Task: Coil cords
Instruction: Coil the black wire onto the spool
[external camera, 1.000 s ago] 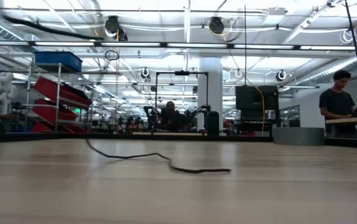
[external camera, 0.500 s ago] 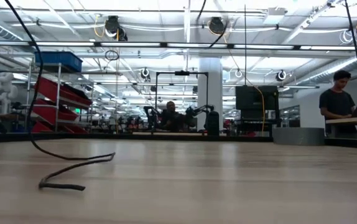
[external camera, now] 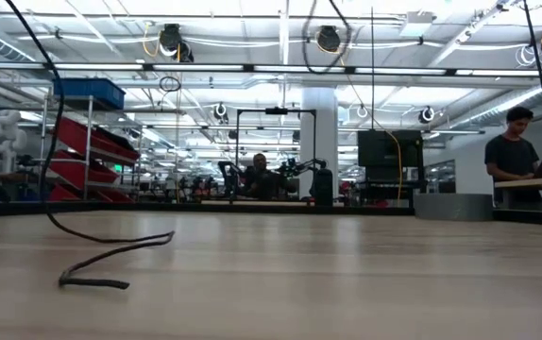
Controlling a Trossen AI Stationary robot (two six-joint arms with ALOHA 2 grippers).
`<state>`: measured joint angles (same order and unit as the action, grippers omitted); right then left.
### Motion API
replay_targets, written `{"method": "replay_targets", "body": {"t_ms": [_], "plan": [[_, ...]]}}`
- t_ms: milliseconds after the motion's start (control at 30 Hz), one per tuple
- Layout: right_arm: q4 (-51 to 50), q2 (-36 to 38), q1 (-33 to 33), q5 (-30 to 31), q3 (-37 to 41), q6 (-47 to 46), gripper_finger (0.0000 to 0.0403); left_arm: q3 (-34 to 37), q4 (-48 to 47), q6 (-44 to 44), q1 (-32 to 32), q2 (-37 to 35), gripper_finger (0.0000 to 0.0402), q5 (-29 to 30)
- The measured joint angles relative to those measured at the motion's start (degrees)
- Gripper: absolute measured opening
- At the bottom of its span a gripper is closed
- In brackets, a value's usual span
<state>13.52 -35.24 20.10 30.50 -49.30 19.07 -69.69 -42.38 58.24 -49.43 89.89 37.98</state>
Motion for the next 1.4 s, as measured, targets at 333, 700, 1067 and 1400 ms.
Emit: {"method": "replay_targets", "body": {"t_ms": [333,700,1067,1400], "plan": [[-0.1,0.1,0.0,0.0,0.0,0.3,0.0000,0.0,1.2,-3.1,2.6,0.0,0.0174,2.4],[-1.6,-2.1,0.0,-0.1,0.0,-1.2,0.0000,-0.6,24.8,-28.3,14.0,0.5,0.0228,20.7],[-1.3,-3.7,0.0,-0.3,0.0,-1.7,0.0000,-0.6,62.0,-49.9,26.1,10.9,0.0228,6.8],[-1.4,-3.7,0.0,-0.5,0.0,-1.9,0.0000,-0.6,78.9,-53.1,32.3,21.5,0.0228,2.1]]}}
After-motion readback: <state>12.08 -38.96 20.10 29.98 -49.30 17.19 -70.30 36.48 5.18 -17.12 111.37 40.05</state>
